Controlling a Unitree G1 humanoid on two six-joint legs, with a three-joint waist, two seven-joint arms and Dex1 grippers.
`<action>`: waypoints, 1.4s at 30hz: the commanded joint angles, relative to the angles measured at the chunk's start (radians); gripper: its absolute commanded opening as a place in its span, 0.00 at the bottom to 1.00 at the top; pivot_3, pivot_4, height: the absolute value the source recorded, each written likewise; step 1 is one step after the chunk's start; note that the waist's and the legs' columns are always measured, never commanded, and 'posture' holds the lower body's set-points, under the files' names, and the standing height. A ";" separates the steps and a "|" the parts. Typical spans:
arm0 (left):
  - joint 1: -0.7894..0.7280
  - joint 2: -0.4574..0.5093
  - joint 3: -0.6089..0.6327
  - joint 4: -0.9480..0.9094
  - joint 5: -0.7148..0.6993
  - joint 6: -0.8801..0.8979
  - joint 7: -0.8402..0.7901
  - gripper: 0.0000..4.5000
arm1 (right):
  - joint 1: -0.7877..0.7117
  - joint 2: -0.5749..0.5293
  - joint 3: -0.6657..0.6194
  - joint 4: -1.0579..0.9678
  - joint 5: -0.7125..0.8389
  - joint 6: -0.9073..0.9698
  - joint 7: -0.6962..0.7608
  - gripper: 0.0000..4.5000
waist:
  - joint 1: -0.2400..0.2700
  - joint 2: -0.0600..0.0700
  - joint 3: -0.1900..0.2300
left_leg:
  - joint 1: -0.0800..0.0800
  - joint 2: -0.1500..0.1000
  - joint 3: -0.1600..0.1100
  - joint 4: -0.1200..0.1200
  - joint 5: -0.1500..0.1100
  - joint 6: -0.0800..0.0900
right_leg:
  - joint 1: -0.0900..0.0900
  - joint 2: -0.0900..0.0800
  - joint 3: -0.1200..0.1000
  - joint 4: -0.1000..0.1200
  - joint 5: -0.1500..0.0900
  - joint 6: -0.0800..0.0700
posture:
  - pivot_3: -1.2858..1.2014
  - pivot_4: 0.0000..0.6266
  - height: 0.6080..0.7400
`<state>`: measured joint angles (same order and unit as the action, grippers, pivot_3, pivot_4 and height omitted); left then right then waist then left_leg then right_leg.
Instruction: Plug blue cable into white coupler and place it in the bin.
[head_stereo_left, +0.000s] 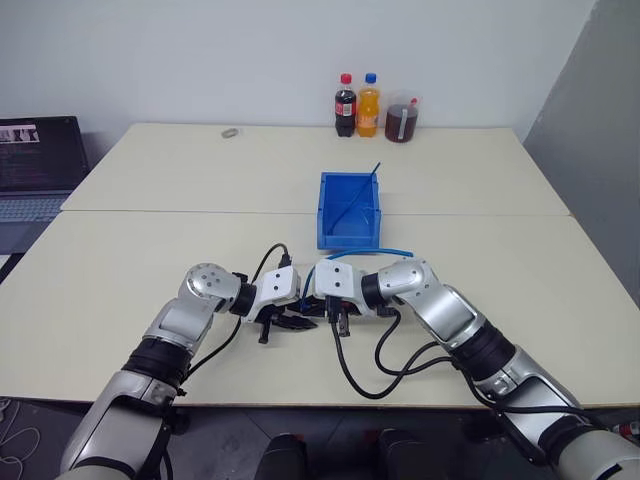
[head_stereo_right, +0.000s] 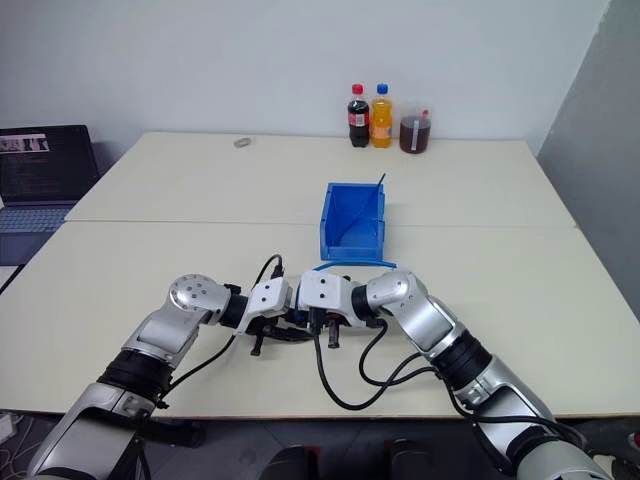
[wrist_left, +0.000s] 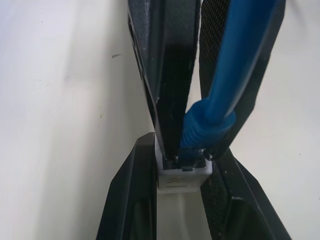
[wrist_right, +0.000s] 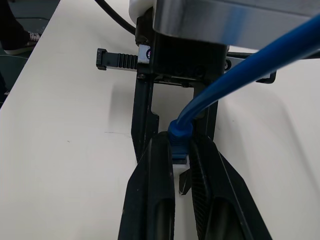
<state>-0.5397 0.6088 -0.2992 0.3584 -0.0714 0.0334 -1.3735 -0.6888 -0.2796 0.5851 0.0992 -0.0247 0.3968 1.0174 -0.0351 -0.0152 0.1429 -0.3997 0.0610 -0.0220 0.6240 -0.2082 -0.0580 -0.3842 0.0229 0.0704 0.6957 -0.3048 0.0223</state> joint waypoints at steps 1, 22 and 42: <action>0.029 0.003 -0.017 -0.030 0.000 -0.011 -0.023 0.18 | 0.089 -0.033 0.054 0.115 -0.054 0.052 -0.007 0.03 | 0.000 0.000 -0.003 | 0.000 0.000 0.000 0.000 0.000 0.000 | 0.000 0.000 0.000 0.000 0.000 0.000 | 0.52 0.24 1.00; 0.167 0.050 0.205 -0.287 -0.195 0.257 0.145 0.99 | 0.164 -0.040 -0.326 -0.408 0.161 0.299 -0.208 0.03 | 0.001 -0.006 0.021 | -0.004 0.002 -0.002 -0.001 -0.002 0.000 | -0.005 0.000 -0.001 0.001 -0.002 -0.001 | 0.52 0.24 1.00; -0.123 -0.112 0.248 -0.337 -0.061 0.439 0.687 1.00 | -0.494 0.098 -0.583 0.558 0.244 0.169 -0.373 0.28 | -0.022 -0.011 0.031 | -0.022 0.001 0.000 0.000 -0.001 -0.001 | -0.022 0.000 -0.001 0.002 0.003 -0.005 | 0.52 0.24 1.00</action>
<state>-0.6336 0.4951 -0.0556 0.0449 -0.1401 0.4769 -0.7042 -1.1316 -0.1769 -0.0115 0.5695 0.2482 0.6303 0.6232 -0.0568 -0.0266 0.1741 -0.4221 0.0621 -0.0225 0.6243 -0.2097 -0.0588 -0.4062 0.0228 0.0695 0.6976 -0.3022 0.0175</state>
